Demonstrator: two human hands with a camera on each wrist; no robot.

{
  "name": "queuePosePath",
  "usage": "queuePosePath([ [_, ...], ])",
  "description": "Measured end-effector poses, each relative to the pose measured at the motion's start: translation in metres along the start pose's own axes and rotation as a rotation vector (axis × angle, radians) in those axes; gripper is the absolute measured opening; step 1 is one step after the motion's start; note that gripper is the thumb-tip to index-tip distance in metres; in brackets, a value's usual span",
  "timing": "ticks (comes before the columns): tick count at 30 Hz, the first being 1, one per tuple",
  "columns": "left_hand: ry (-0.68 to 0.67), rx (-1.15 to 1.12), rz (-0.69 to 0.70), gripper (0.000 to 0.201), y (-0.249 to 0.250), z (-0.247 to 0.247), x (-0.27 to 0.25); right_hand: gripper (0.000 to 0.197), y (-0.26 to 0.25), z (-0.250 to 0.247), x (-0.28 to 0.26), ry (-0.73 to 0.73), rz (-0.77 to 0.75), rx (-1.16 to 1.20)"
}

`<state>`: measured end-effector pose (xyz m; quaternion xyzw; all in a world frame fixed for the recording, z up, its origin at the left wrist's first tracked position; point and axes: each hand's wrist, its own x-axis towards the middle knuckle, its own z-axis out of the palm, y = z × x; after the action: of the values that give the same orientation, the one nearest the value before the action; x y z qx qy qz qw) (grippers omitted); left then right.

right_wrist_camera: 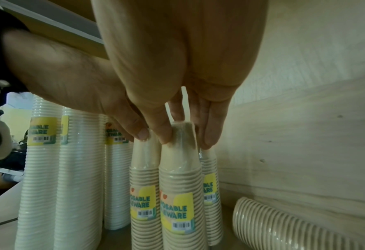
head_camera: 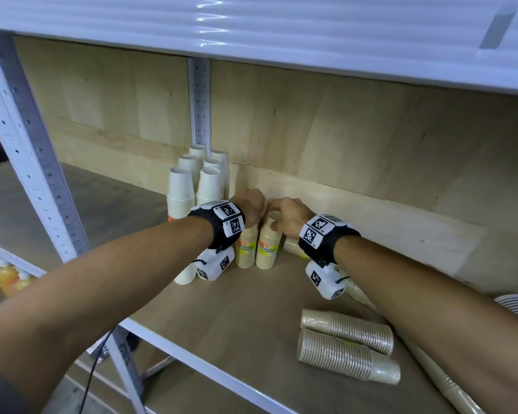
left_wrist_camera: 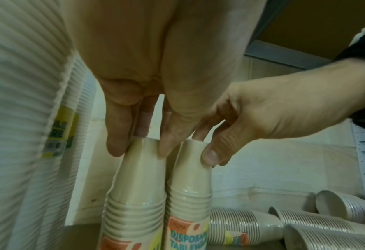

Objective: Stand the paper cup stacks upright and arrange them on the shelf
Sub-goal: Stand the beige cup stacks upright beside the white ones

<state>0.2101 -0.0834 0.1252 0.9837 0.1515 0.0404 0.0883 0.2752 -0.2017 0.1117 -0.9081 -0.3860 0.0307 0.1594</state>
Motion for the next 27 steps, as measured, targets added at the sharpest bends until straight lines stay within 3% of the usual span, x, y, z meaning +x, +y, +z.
queuePosePath([
  [7,0.033,-0.018,0.055,0.026,0.011,-0.019,0.000,0.052,0.012,-0.014,-0.021,0.010,0.031,-0.010],
  [12,0.045,-0.118,0.142,0.031,0.024,-0.027,-0.001,0.053,0.034,-0.021,-0.038,-0.114,0.129,-0.049],
  [22,-0.151,-0.131,0.407,0.041,0.090,-0.010,-0.030,0.063,0.083,-0.026,-0.096,-0.262,0.286,-0.104],
  [27,-0.249,-0.134,0.464,0.041,0.113,0.015,-0.053,0.065,0.100,-0.020,-0.128,-0.294,0.339,-0.086],
])
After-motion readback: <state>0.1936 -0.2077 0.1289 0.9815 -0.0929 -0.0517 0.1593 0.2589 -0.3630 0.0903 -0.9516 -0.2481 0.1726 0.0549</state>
